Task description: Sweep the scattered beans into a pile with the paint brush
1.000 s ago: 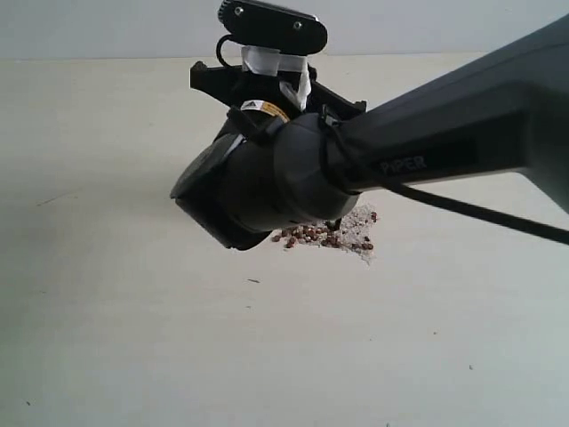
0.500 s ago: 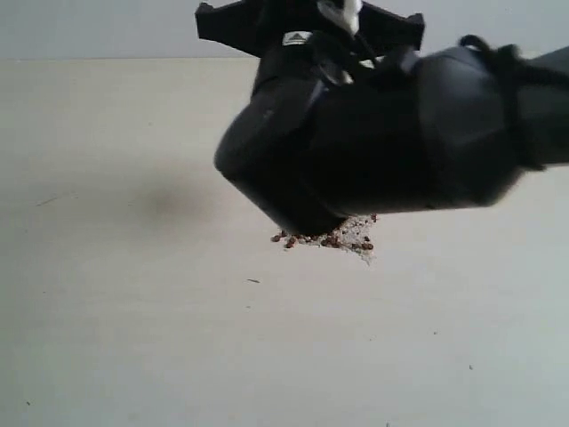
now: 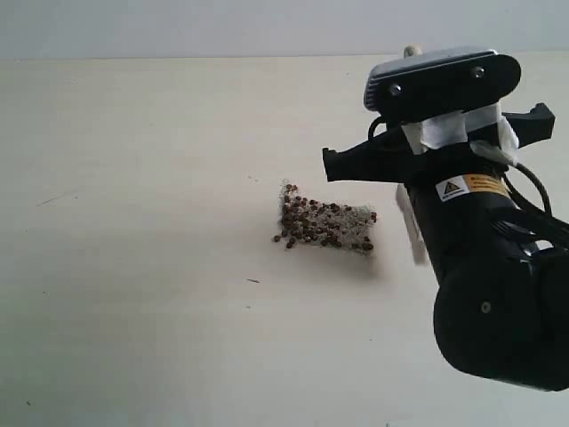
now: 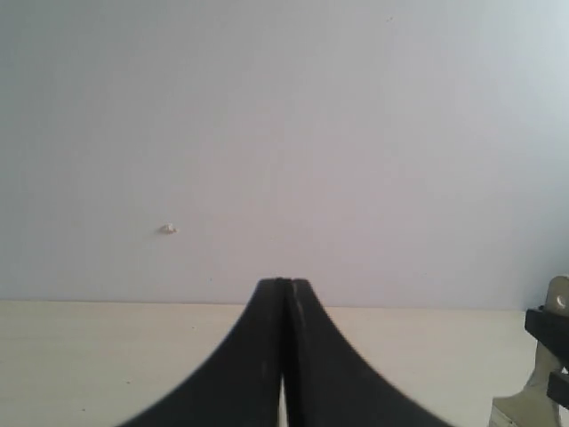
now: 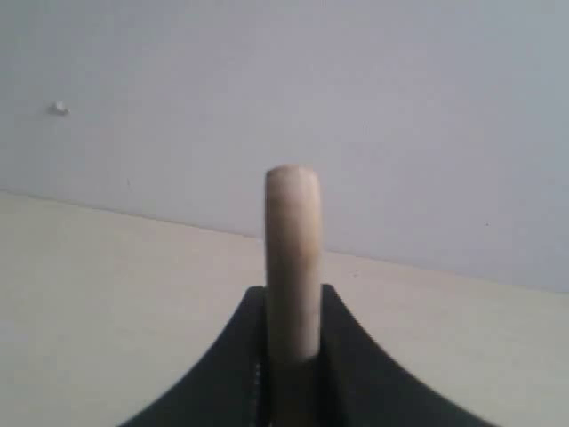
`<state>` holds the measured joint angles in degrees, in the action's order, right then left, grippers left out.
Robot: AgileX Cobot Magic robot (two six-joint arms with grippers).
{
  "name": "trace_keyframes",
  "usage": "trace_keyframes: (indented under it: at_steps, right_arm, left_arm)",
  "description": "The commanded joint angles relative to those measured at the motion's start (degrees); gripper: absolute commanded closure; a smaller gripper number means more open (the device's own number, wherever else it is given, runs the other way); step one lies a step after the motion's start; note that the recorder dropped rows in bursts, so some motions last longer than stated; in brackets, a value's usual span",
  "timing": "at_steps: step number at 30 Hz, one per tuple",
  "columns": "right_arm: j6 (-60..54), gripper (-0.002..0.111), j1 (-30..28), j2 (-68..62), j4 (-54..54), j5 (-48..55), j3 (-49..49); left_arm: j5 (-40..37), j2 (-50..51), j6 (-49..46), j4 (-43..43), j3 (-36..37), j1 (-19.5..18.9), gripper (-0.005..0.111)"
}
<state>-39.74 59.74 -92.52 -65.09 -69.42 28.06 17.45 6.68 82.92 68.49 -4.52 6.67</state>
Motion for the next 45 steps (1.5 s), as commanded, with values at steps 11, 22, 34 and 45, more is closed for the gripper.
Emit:
trace_keyframes:
  at_steps: [11,22,34,45]
  right_arm:
    - [21.2,0.108,-5.3,-12.4,6.6,-0.5,2.9]
    - [17.1,0.108,-5.3,-10.2,2.8,-0.5,3.8]
    - [-2.7,0.108,-5.1,8.4,-3.9,-0.5,3.8]
    - [-10.1,0.108,-5.1,20.9,-7.0,-0.5,3.8]
  left_arm:
    - [0.4,-0.2,0.0,-0.1,0.2,0.0,0.107]
    - [0.4,-0.2,0.0,-0.1,0.2,0.0,0.107]
    - [0.4,-0.2,0.0,-0.1,0.2,0.0,0.107]
    - [0.4,-0.2,0.0,-0.1,0.2,0.0,0.107]
